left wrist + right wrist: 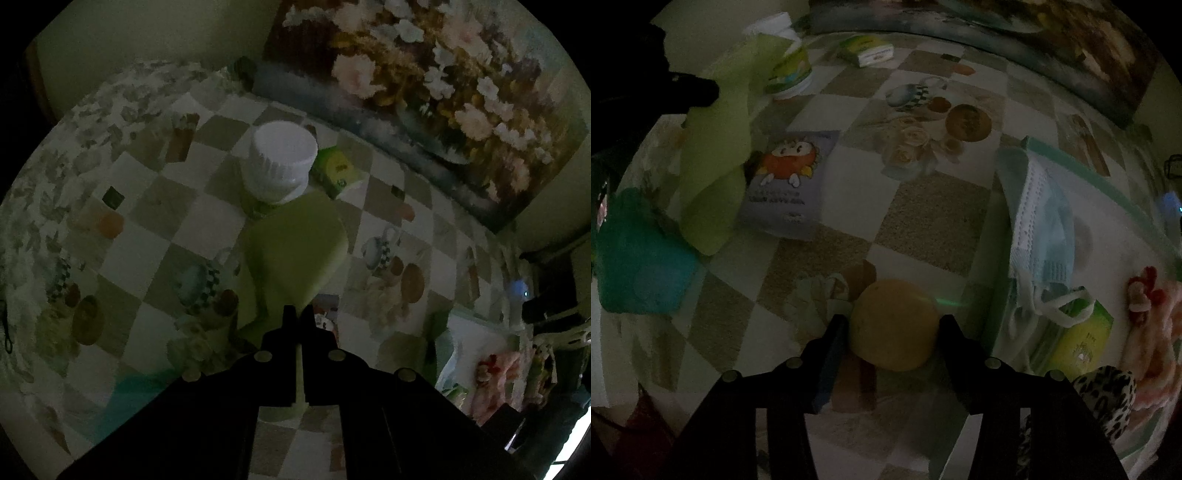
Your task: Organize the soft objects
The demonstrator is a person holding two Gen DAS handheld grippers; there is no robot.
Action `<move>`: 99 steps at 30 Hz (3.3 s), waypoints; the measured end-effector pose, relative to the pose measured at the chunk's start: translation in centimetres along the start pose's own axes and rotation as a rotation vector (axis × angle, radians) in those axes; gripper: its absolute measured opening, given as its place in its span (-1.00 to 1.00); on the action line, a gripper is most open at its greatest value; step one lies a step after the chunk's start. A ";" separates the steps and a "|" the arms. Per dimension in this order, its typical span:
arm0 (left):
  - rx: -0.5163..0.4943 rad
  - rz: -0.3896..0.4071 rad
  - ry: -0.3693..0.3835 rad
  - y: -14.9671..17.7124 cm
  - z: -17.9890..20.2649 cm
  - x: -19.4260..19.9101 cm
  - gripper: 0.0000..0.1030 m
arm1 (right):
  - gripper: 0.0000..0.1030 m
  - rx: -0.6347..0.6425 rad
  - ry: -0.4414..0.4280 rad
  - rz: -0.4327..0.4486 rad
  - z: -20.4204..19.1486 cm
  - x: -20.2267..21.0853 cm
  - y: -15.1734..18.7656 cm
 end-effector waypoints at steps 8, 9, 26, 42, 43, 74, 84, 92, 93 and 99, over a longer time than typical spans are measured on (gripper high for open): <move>-0.016 0.054 0.019 -0.7 0.8 1.9 -0.96 | 0.04 -0.031 -0.007 0.040 0.9 1.6 -0.6; -0.019 0.061 0.023 -0.7 0.9 2.2 -0.96 | 0.04 -0.036 -0.009 0.052 1.1 2.0 -0.8; -0.115 0.223 0.088 -1.7 5.4 8.6 -0.96 | 0.04 -0.201 0.015 0.303 5.9 10.7 -3.0; -0.290 0.183 0.191 0.6 14.3 7.4 -0.96 | 0.04 -0.502 0.123 0.254 17.9 9.8 1.4; -0.307 0.178 0.196 0.9 15.1 7.1 -0.96 | 0.04 -0.527 0.132 0.251 18.8 9.7 1.8; -0.666 -0.009 0.203 10.1 26.8 -4.9 -0.96 | 0.04 -0.652 0.091 0.142 23.7 4.1 4.7; -0.617 -0.129 0.120 11.2 24.2 -9.6 -0.96 | 0.06 -0.570 0.091 0.107 21.7 2.7 4.3; -0.572 -0.166 0.119 10.9 23.4 -9.6 -0.37 | 0.30 -0.545 0.094 0.109 21.1 3.0 4.0; -0.567 -0.167 0.116 10.9 23.3 -9.5 -0.24 | 0.30 -0.545 0.097 0.108 21.1 3.0 4.0; -0.551 -0.163 0.115 10.2 23.2 -8.4 0.18 | 0.36 -0.555 0.106 0.110 21.3 3.3 4.1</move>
Point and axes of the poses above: each gripper's, at about its wrist camera, not at the fingertips, and x roughly against the way its jaws point, z to its right, y to its underside, the point moved 6 cm from there along -x, roughly the way its jaws point, and after that the axes turned 11 degrees about y, right-handed, at the moved point
